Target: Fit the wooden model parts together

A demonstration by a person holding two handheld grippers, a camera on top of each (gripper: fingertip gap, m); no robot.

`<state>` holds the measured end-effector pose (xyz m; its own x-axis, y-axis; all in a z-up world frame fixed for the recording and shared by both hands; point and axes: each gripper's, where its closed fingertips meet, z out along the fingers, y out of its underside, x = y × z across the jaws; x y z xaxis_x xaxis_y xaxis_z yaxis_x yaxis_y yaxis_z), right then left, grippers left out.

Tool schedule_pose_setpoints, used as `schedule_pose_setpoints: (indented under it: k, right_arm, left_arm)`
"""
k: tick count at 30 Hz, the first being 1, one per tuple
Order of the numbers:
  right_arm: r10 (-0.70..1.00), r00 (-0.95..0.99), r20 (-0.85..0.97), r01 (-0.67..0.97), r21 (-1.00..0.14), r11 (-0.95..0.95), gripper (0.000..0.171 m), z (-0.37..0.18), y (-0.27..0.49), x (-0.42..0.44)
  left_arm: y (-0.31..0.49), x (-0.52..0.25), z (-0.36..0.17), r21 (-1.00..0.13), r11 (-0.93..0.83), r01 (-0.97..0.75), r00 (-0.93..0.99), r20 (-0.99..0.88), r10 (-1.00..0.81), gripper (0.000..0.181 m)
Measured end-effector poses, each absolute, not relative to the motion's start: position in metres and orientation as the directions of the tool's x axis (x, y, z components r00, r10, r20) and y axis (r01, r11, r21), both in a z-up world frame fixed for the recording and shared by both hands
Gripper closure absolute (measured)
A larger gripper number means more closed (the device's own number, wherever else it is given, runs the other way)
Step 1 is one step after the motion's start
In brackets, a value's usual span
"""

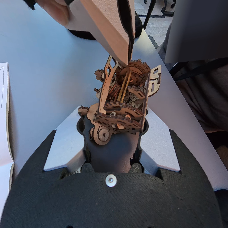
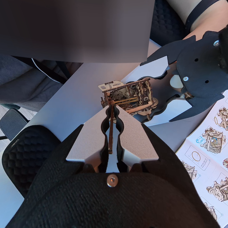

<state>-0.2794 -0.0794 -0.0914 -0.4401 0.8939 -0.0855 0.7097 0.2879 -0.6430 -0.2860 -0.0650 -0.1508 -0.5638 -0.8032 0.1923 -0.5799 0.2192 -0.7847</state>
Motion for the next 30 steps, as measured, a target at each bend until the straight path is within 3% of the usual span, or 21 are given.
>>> schedule_pose_setpoints:
  k: [28,30]
  right_arm:
    - [0.883,-0.437,-0.171,0.766,-0.586,0.265,0.170,-0.0953,-0.0808,-0.2730]
    - [0.872,-0.444,-0.208,0.759,-0.604,0.242,0.170,-0.0924,-0.0832,-0.2746]
  left_arm:
    - [-0.0652,-0.2859,-0.1509,-0.785,0.220,-0.580,-0.565,0.193,-0.802,0.089]
    - [-0.0658,-0.2864,-0.1506,-0.785,0.219,-0.579,-0.569,0.197,-0.798,0.100]
